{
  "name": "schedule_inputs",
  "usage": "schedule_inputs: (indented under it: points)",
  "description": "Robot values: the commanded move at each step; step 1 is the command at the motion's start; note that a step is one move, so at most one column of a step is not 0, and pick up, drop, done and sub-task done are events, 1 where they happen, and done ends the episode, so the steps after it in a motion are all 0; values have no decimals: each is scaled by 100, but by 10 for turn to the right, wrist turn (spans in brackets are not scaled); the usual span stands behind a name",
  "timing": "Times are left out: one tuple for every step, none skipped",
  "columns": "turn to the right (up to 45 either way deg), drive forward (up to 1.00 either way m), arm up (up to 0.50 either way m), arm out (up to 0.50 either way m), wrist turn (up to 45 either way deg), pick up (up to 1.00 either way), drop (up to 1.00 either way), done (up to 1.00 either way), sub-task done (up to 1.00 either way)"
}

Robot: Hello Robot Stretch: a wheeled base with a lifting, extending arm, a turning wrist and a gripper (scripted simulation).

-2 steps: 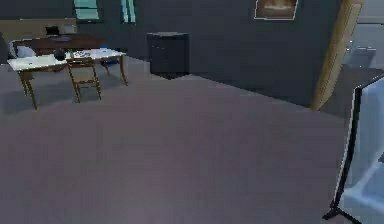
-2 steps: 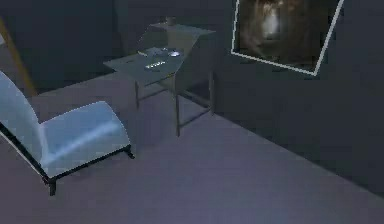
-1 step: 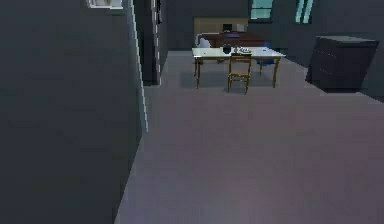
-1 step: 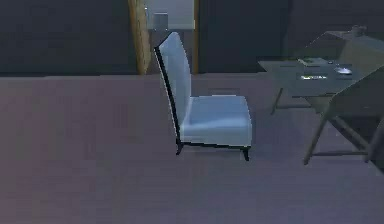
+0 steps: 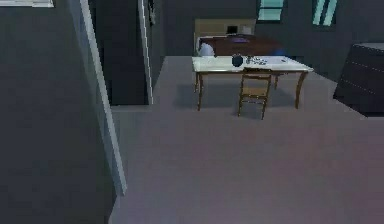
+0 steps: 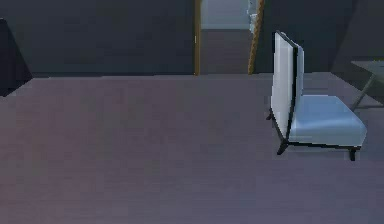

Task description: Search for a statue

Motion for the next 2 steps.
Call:
schedule_inputs:
  points:
    - [-30, 0, 0, 0, 0, 0, 0, 0, 0]
    - [0, 100, 0, 0, 0, 0, 0, 0, 0]
